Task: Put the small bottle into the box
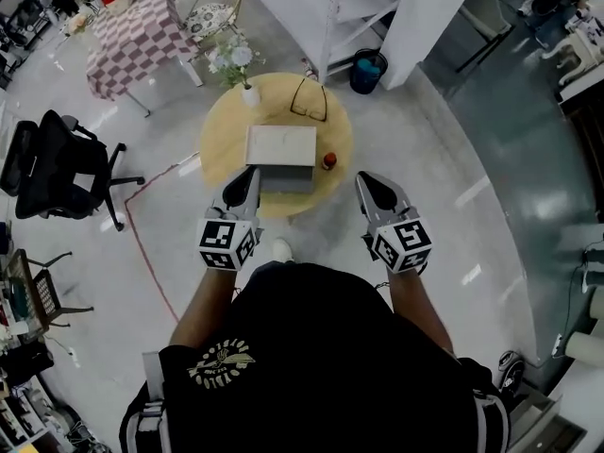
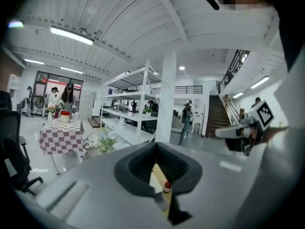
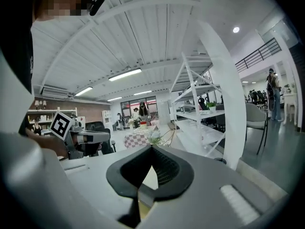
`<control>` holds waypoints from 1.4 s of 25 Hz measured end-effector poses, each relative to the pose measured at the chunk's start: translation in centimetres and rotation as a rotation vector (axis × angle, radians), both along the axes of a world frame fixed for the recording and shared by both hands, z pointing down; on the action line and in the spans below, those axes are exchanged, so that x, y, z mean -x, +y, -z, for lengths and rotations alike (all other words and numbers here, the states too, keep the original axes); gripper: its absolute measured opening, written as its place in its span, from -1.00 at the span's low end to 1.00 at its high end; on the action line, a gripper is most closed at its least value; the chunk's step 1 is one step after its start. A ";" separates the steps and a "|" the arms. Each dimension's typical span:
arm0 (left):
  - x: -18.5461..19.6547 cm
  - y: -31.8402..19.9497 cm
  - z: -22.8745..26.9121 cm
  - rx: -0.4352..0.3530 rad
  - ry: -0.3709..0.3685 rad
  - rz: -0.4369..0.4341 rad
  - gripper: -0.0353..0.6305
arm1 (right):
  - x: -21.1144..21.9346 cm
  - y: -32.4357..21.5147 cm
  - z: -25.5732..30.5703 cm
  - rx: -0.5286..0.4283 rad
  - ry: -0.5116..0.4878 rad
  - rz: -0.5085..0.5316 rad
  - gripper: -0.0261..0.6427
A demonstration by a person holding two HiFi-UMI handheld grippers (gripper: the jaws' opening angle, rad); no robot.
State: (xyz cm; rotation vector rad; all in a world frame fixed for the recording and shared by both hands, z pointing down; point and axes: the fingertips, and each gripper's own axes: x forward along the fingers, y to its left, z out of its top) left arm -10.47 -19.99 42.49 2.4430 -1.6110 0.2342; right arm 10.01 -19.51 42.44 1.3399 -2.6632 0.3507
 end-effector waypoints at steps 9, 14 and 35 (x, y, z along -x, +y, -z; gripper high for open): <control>4.9 -5.6 -3.4 0.088 0.013 -0.066 -0.89 | 5.2 -4.0 -3.8 0.108 0.198 0.007 -0.90; 5.0 -7.3 -7.1 0.180 0.020 -0.079 -0.89 | 4.4 -5.6 -9.1 0.257 0.268 0.003 -0.90; 5.8 -11.1 -14.4 0.404 -0.078 0.140 -0.89 | 3.1 -15.7 -32.8 0.459 0.632 0.307 -0.39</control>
